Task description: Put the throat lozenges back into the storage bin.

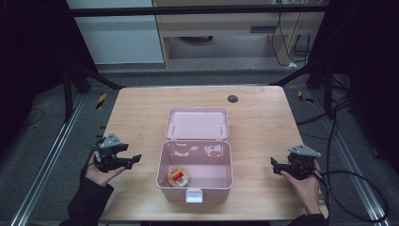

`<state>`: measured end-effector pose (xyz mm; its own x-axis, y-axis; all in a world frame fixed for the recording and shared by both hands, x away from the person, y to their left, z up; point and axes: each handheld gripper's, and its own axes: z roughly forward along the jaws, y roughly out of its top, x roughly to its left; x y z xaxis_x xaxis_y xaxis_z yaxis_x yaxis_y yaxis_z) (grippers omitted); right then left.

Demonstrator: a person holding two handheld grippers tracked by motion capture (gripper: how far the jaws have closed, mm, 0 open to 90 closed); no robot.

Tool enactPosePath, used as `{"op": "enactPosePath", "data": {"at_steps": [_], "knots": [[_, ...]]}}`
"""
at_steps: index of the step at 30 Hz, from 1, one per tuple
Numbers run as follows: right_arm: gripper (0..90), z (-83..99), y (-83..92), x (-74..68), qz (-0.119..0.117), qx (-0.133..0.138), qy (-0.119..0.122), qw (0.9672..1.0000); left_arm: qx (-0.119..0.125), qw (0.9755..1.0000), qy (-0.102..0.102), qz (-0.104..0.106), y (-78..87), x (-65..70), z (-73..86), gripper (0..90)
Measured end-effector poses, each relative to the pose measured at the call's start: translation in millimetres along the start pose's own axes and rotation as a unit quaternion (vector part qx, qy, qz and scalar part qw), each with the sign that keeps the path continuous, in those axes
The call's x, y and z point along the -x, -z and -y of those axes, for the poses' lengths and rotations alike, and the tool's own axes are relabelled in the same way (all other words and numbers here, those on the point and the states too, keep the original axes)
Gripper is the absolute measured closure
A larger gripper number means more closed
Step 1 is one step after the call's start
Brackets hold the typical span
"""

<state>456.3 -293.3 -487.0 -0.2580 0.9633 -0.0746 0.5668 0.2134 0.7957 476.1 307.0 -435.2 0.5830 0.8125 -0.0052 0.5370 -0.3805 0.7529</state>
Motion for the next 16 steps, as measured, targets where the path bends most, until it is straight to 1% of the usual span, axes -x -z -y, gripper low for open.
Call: {"op": "enactPosePath", "data": {"at_steps": [1, 3, 4, 6, 7, 9, 11, 12, 13, 14, 16], "knots": [[3.2, 0.5, -0.4, 0.4, 0.001, 0.000, -0.001, 1.0000, 0.003, 0.9999, 0.013, -0.006, -1.3, -2.6, 4.7, 27.1], [3.2, 0.6, -0.6, 0.4, 0.002, -0.001, -0.002, 1.0000, 0.001, 0.9995, 0.026, -0.016, -2.6, -5.4, 9.9, 26.6], [3.2, 0.6, -0.7, 0.2, 0.001, -0.001, -0.003, 1.0000, 0.003, 0.9992, 0.033, -0.024, -2.5, -6.6, 13.1, 26.2], [3.2, 1.0, -0.9, 0.1, 0.003, -0.002, -0.001, 1.0000, 0.008, 0.9983, 0.049, -0.030, -2.4, -9.7, 18.9, 26.3], [3.2, 1.0, -0.9, -0.2, 0.002, -0.003, -0.002, 1.0000, 0.008, 0.9977, 0.055, -0.039, -2.0, -11.3, 21.7, 26.1], [3.1, 1.2, -1.1, -0.6, 0.002, -0.003, -0.002, 1.0000, 0.010, 0.9962, 0.069, -0.052, -1.6, -14.6, 27.0, 26.0], [2.8, 1.5, -1.5, -0.6, 0.003, -0.005, -0.002, 1.0000, 0.013, 0.9939, 0.084, -0.070, -1.6, -16.9, 32.3, 25.6], [2.8, 1.5, -1.5, -0.6, 0.003, -0.005, -0.002, 1.0000, 0.012, 0.9932, 0.090, -0.073, -1.4, -18.3, 34.5, 25.6], [2.8, 1.6, -1.4, -0.5, 0.003, -0.006, -0.003, 1.0000, 0.013, 0.9926, 0.094, -0.075, -1.2, -19.3, 36.4, 25.1], [2.8, 1.7, -1.4, -0.3, 0.004, -0.006, -0.004, 1.0000, 0.017, 0.9914, 0.099, -0.084, -1.3, -19.5, 38.1, 25.0], [2.8, 1.8, -1.2, 0.0, 0.004, -0.006, -0.005, 1.0000, 0.018, 0.9898, 0.102, -0.097, -1.6, -20.6, 40.6, 25.0]]}}
